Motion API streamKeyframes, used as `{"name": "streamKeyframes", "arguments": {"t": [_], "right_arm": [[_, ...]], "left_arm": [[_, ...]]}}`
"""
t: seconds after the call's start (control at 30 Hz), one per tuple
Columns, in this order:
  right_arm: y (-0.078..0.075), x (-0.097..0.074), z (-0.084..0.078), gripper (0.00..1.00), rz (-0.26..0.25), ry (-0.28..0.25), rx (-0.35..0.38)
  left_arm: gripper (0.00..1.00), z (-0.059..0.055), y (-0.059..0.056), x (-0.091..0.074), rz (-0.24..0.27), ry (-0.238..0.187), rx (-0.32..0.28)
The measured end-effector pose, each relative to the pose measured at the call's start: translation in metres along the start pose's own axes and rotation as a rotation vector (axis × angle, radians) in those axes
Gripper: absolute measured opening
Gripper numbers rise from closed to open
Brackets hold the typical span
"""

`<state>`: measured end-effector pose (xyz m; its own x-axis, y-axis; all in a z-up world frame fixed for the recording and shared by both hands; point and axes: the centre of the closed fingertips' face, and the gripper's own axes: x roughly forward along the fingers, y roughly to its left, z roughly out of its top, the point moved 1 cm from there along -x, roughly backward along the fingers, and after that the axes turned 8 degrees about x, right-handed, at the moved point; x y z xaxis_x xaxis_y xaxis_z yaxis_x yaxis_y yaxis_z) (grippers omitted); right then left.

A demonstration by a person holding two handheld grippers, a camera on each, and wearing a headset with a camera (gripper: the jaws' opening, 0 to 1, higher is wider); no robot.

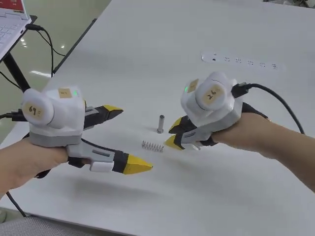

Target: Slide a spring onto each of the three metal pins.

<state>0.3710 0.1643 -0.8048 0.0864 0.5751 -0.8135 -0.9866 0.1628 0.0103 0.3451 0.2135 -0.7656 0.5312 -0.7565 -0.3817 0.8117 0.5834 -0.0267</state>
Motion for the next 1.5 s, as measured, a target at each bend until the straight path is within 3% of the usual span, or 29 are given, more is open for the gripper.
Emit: {"name": "streamKeyframes", "arguments": {"t": [0.27,0.97,1.07,1.23,1.5], "right_arm": [[0.003,0.019,0.005,0.14,0.041,0.038,0.009],[0.004,0.053,-0.019,0.1,0.05,0.138,0.027],[0.003,0.052,-0.018,0.08,0.046,0.12,0.041],[0.004,0.05,-0.018,0.08,0.038,0.104,-0.022],[0.005,0.029,-0.016,0.08,0.041,0.076,-0.017]], "left_arm": [[0.98,0.0,0.001,-0.001,0.003,-0.002,-0.003],[0.98,-0.001,-0.001,-0.004,0.0,0.008,-0.005],[0.98,-0.001,0.0,-0.004,0.001,0.01,-0.005],[0.97,-0.002,0.0,-0.003,0.001,0.016,-0.004],[0.97,-0.002,-0.004,0.002,-0.015,0.021,0.001]]}}
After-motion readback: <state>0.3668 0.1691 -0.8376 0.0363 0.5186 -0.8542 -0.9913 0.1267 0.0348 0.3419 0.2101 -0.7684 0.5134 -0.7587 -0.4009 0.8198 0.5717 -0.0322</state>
